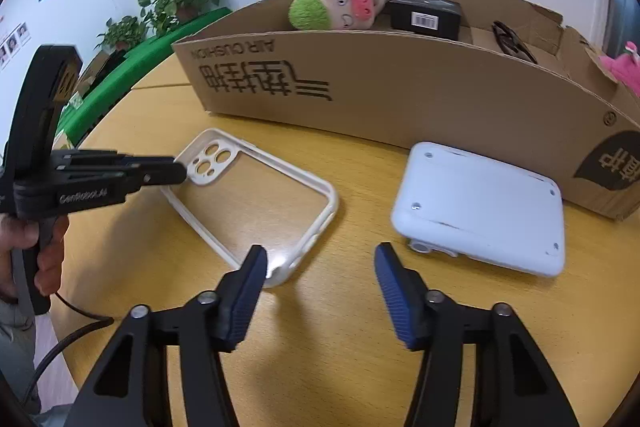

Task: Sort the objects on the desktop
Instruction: 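Move the left tool to the clear phone case and close on its rim, then lift the phone case with the left tool and lower it into the box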

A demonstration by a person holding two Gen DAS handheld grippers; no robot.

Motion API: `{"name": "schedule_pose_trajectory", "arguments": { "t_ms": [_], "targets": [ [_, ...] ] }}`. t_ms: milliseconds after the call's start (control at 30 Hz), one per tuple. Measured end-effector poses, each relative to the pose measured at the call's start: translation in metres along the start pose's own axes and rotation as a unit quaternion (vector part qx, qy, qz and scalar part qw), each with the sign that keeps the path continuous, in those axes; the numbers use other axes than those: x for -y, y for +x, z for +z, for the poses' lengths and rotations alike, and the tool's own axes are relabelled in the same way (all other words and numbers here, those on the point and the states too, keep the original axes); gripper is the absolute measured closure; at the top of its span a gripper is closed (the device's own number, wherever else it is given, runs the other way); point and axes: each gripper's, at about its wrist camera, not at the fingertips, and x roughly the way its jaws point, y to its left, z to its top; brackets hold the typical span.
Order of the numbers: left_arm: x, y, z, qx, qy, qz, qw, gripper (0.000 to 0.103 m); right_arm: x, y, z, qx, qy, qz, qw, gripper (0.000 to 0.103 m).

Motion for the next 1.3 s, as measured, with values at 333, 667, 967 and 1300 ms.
{"name": "schedule_pose_trajectory", "arguments": {
  "t_ms": [333,667,967,1300],
  "targets": [
    [0.014,0.006,0.010,-0.002,0.024,0.018,0.9996,0.095,0.005,0.000,0.001,0.001,-0.008,-0.015,1.000,0.083],
    [0.020,-0.016,0.008,0.027,0.010,0.023,0.9993,0.098,0.007,-0.009,-0.001,0.021,0.005,0.000,1.000,0.088],
    [0.064,-0.077,0.063,0.125,0.060,0.002,0.9903,0.098,0.016,-0.074,0.033,0.108,0.009,-0.018,0.994,0.088],
    [0.098,-0.095,0.130,0.173,0.078,-0.037,0.9810,0.097,0.050,-0.153,0.101,0.177,-0.004,-0.091,0.980,0.085]
  ]
}}
